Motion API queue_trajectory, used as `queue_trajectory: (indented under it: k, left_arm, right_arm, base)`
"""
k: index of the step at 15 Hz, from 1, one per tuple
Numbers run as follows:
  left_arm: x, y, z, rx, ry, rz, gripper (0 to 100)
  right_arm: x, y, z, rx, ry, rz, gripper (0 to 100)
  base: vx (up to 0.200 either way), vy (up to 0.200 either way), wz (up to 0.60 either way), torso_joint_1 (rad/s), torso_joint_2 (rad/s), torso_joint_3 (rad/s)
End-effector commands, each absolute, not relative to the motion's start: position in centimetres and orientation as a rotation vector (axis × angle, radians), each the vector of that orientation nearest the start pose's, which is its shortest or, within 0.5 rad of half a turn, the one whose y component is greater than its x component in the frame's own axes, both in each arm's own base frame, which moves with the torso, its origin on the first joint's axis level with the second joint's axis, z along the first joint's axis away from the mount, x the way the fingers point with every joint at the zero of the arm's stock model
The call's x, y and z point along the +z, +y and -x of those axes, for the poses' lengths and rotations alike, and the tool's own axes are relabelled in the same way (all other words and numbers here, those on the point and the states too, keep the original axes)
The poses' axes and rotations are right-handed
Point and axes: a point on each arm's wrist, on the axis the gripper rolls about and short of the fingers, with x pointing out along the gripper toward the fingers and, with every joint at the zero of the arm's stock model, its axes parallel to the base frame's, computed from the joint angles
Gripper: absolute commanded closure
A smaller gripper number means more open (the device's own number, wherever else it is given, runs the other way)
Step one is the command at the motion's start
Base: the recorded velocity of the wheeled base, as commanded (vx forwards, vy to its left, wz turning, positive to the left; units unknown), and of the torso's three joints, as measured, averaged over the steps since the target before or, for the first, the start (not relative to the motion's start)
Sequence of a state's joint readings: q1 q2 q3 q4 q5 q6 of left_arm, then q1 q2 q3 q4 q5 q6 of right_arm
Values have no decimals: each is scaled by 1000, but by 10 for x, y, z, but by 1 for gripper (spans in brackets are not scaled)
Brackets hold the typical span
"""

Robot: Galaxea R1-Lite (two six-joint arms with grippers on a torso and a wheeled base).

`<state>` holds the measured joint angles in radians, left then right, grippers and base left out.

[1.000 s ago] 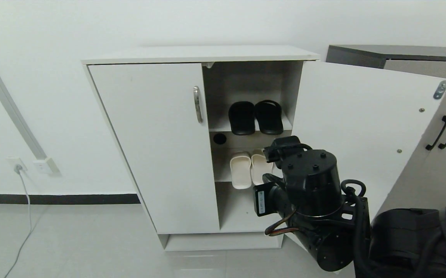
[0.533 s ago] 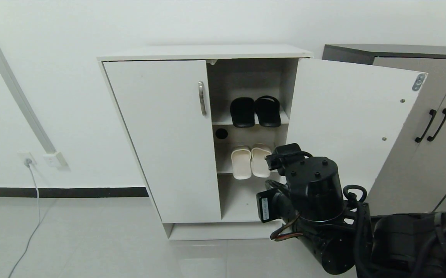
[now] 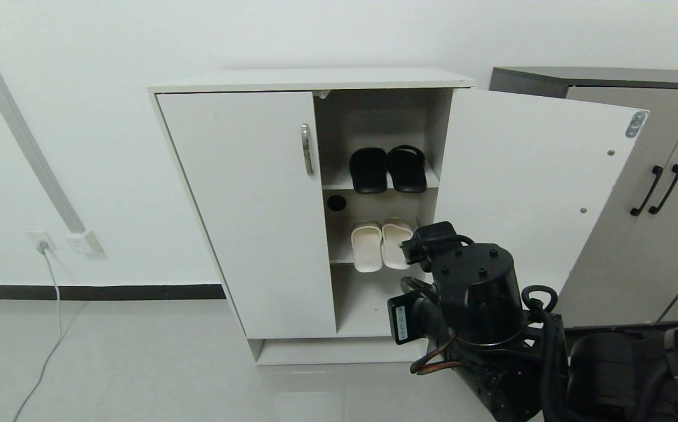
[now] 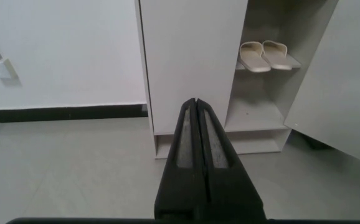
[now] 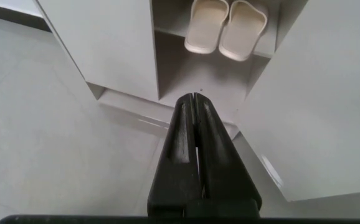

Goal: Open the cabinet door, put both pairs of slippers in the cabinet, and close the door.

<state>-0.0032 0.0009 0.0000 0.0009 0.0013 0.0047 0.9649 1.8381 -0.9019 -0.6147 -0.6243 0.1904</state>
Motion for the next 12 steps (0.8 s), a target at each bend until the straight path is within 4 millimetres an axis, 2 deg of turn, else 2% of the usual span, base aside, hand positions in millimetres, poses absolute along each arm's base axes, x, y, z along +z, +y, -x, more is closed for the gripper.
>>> queue_trajectory:
  k: [1, 7, 9, 12]
  left_arm:
    - [76, 0, 23, -2, 2, -5, 100]
    - [75, 0, 23, -2, 3, -5, 100]
    - [75, 0, 23, -2, 3, -5, 100]
    - [75, 0, 23, -2, 3, -5, 100]
  right_arm:
    - [162, 270, -203, 314, 258, 44, 100]
    - [161, 270, -203, 314, 259, 47, 100]
    - [161, 270, -203, 314, 259, 47, 100]
    - [160, 270, -203, 314, 260, 48, 100]
  base:
    - [0, 0, 0, 0, 0, 0]
    - [0, 0, 0, 0, 0, 0]
    - [0, 0, 0, 2, -134, -244]
    - [0, 0, 0, 36, -442, -357]
